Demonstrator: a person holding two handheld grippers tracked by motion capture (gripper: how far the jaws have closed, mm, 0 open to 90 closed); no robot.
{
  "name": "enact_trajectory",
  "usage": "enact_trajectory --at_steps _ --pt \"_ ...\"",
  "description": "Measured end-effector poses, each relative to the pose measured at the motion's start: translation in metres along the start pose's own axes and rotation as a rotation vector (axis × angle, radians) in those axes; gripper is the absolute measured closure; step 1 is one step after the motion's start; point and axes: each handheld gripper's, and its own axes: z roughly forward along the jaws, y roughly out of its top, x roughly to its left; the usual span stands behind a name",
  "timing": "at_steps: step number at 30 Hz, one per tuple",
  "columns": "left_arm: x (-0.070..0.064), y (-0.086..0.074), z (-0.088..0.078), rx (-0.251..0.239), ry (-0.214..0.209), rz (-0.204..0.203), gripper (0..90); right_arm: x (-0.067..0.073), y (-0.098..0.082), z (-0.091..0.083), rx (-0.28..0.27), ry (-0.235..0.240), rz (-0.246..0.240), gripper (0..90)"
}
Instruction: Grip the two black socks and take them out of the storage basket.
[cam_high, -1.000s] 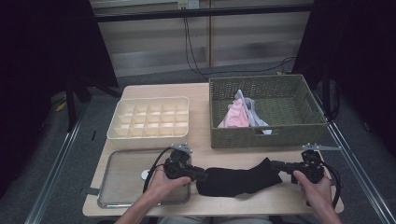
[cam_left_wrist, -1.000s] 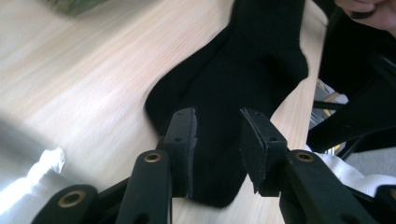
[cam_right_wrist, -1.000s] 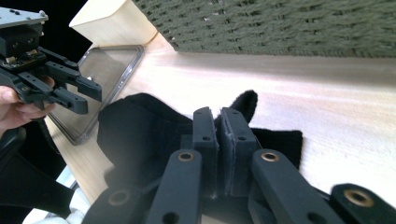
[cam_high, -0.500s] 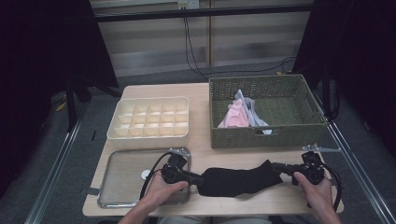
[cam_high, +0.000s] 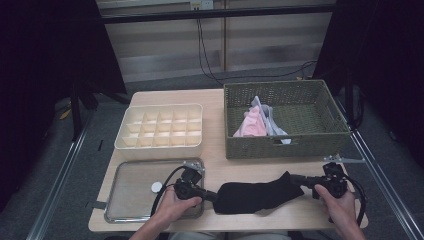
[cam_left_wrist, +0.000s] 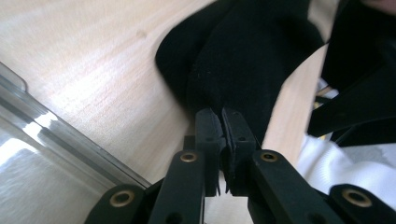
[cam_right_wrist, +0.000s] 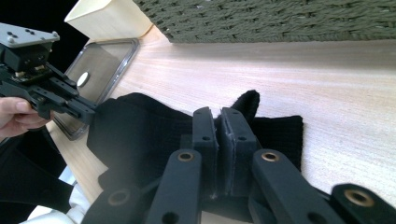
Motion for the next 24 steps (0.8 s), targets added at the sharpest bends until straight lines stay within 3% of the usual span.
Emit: enact_trajectory --at_steps 6,12,16,18,21,24 --pt "-0.003 0.000 -0.016 -0.052 -0.016 0.007 86.3 0.004 0.001 -0.005 -0.017 0.020 0.002 85.1" --pt "-0.005 0.018 -0.030 -0.082 -0.035 0.016 86.1 0.009 0.002 -0.012 -0.030 0.032 0.007 85.2" --pt "-0.001 0.026 -0.025 -0.066 -0.017 0.021 86.1 0.008 0.000 -0.015 -0.026 0.022 0.012 85.2" --pt "0.004 0.027 -0.020 -0.060 -0.040 0.005 86.1 0.005 -0.001 -0.017 -0.032 0.017 0.012 85.2" --pt "0.006 0.027 -0.011 -0.023 -0.045 0.002 86.1 -0.001 -0.002 -0.016 -0.029 0.003 0.020 85.3" --pt "0.005 0.025 -0.007 -0.025 -0.042 0.005 86.0 -0.005 -0.004 -0.014 -0.012 -0.017 0.020 85.3"
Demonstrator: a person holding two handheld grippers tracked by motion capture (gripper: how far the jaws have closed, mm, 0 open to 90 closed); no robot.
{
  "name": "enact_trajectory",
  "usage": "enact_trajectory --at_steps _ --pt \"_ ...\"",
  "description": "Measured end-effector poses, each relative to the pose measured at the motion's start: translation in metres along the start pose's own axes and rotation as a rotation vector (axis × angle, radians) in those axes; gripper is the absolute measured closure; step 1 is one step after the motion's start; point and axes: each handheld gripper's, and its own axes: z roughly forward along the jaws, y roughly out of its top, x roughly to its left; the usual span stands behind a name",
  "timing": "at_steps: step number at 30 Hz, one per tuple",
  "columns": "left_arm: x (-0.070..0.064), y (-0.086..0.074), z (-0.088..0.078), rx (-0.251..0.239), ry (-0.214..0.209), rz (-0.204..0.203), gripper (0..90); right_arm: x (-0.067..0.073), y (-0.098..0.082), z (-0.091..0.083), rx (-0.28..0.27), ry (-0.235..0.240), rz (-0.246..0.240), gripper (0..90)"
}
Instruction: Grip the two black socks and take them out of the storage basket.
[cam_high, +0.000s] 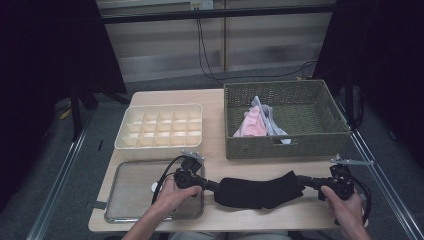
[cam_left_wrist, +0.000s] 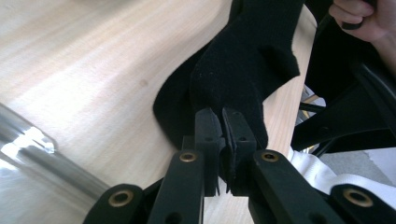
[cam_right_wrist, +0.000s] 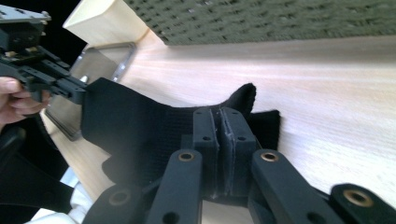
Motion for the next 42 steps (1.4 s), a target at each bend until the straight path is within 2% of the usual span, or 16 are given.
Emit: enact_trajectory --at_steps 1,8,12,14,17,20,22,24,27,30,32,35,37,38,39,42 --pt "0.000 -0.001 0.000 -0.015 0.005 -0.003 85.9 -0.001 -0.001 0.000 0.004 -0.002 0.005 85.3" --pt "0.005 -0.004 0.006 0.007 0.022 -0.015 85.1 -0.008 -0.002 0.003 0.025 -0.043 0.004 84.8" --pt "0.007 -0.005 0.010 0.024 0.031 -0.005 84.2 -0.013 -0.003 0.007 0.078 -0.049 0.011 81.9" --pt "0.007 -0.006 0.011 0.026 0.036 -0.015 84.1 -0.012 -0.004 0.007 0.078 -0.071 -0.002 82.0" --pt "0.009 -0.006 0.011 0.017 0.035 -0.026 76.3 -0.011 -0.004 0.007 0.073 -0.058 -0.010 78.5" --pt "0.010 -0.006 0.013 0.000 0.028 -0.035 67.0 -0.010 -0.004 0.009 0.070 -0.075 -0.008 76.2" --pt "0.009 -0.007 0.016 0.001 0.043 -0.034 62.3 -0.011 -0.004 0.010 0.071 -0.108 -0.009 73.8" --pt "0.009 -0.008 0.020 0.001 0.024 -0.039 57.1 -0.013 -0.005 0.011 0.082 -0.109 -0.003 72.3" --pt "0.006 -0.009 0.024 0.021 0.074 -0.021 62.3 -0.013 -0.005 0.015 0.109 -0.107 -0.004 70.6" --pt "0.008 -0.008 0.021 0.024 0.075 -0.019 75.3 -0.012 -0.005 0.020 0.137 -0.113 -0.012 70.5" --pt "0.010 -0.009 0.018 0.023 0.089 -0.020 77.6 -0.011 -0.005 0.023 0.145 -0.115 -0.013 69.4" --pt "0.014 -0.008 0.015 0.006 0.105 -0.038 78.4 -0.008 -0.004 0.029 0.166 -0.118 -0.016 67.0" --pt "0.016 -0.008 0.012 0.012 0.127 -0.019 78.3 -0.004 -0.003 0.035 0.179 -0.121 -0.020 67.1" --pt "0.016 -0.008 0.011 0.004 0.144 -0.027 77.0 -0.002 -0.002 0.037 0.181 -0.123 -0.029 66.9" --pt "0.018 -0.009 0.009 0.001 0.136 -0.034 75.1 -0.001 -0.002 0.039 0.183 -0.126 -0.039 67.0" --pt "0.019 -0.008 0.001 -0.040 0.147 -0.047 65.7 0.001 0.001 0.044 0.179 -0.123 -0.026 65.7"
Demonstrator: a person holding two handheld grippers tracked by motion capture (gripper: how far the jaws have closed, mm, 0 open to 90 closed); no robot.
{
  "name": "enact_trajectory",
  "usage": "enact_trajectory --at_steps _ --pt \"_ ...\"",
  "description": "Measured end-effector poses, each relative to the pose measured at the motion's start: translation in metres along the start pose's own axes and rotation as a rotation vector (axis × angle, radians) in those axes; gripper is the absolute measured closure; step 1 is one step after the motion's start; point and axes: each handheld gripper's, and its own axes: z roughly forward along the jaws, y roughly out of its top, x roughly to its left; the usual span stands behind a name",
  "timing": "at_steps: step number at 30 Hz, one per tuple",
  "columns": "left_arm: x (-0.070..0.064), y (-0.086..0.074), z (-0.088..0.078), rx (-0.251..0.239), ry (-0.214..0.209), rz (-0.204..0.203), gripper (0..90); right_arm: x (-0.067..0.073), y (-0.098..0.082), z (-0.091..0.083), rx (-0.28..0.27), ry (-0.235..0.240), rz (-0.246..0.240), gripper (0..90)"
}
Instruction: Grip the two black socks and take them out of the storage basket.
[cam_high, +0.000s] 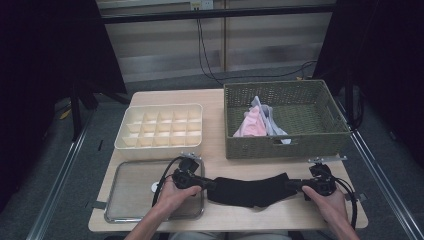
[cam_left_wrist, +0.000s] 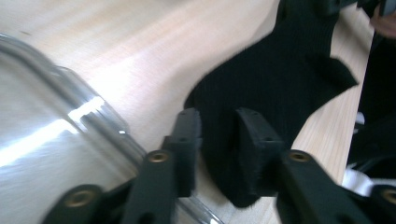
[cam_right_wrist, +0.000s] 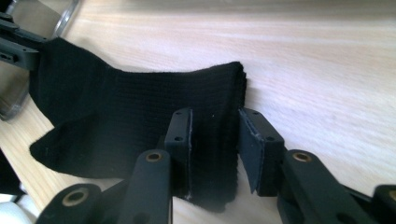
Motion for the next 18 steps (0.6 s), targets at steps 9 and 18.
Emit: enact_trajectory --at_steps 9,18 --pt "-0.015 0.006 -0.020 -0.091 -0.050 0.056 57.7 0.002 0.003 -0.008 -0.043 0.023 0.012 60.1" --pt "-0.034 0.011 0.018 -0.025 -0.106 0.103 74.3 0.003 -0.005 -0.007 -0.012 0.000 -0.014 62.1"
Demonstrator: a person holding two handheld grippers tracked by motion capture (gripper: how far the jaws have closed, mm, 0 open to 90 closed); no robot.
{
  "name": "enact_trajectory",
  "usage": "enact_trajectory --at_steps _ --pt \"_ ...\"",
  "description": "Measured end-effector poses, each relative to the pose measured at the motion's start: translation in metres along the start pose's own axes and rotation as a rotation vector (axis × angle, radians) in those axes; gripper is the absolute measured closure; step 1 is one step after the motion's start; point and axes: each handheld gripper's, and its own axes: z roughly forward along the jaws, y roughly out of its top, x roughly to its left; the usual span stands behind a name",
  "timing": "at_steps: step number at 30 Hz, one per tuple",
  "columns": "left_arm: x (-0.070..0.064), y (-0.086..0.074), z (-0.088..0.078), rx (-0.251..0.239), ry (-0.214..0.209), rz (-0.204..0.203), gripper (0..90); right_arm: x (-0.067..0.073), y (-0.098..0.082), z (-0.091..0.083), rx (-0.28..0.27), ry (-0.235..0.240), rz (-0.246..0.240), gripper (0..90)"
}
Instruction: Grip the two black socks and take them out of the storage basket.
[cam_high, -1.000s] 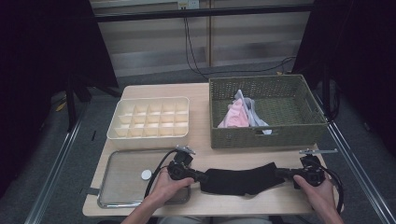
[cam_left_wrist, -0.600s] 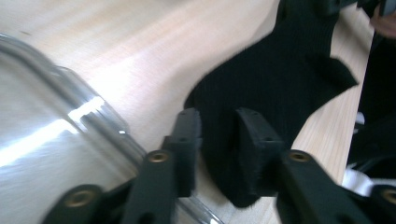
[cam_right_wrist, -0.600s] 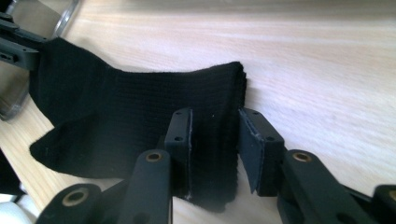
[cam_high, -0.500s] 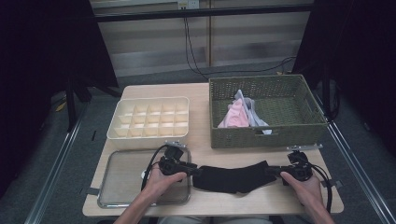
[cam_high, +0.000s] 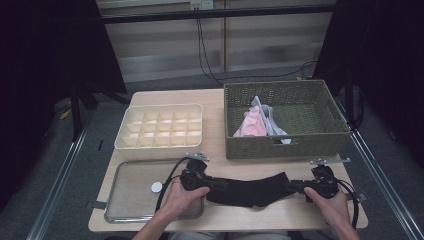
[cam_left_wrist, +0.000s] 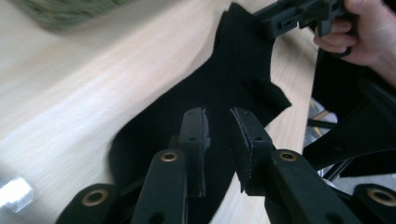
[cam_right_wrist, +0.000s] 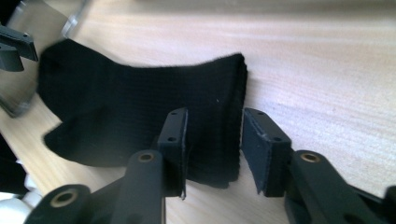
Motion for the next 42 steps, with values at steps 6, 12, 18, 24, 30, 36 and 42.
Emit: enact_trajectory --at_steps 6,12,18,24,30,36,42 --pt "-0.012 0.008 0.024 0.026 -0.012 0.015 67.3 0.004 0.000 0.007 0.017 -0.008 -0.011 62.7" --pt "-0.016 0.009 0.045 0.055 -0.040 0.053 69.1 0.005 0.001 0.010 0.013 -0.007 -0.013 70.2" --pt "-0.014 0.004 0.049 0.076 -0.014 0.029 66.7 0.005 0.001 0.013 0.030 0.015 -0.023 79.4" --pt "-0.014 0.003 0.050 0.063 0.011 0.047 66.4 0.003 0.003 0.010 0.012 0.067 0.002 82.1" --pt "-0.015 0.003 0.050 0.067 0.035 0.057 66.3 0.002 0.005 0.004 -0.032 0.128 0.036 82.8" --pt "-0.013 0.003 0.051 0.050 0.017 0.044 66.4 0.011 0.010 -0.004 -0.063 0.148 0.012 83.0" --pt "-0.015 0.004 0.051 0.055 0.034 0.051 66.5 0.016 0.014 -0.006 -0.072 0.170 0.009 83.0"
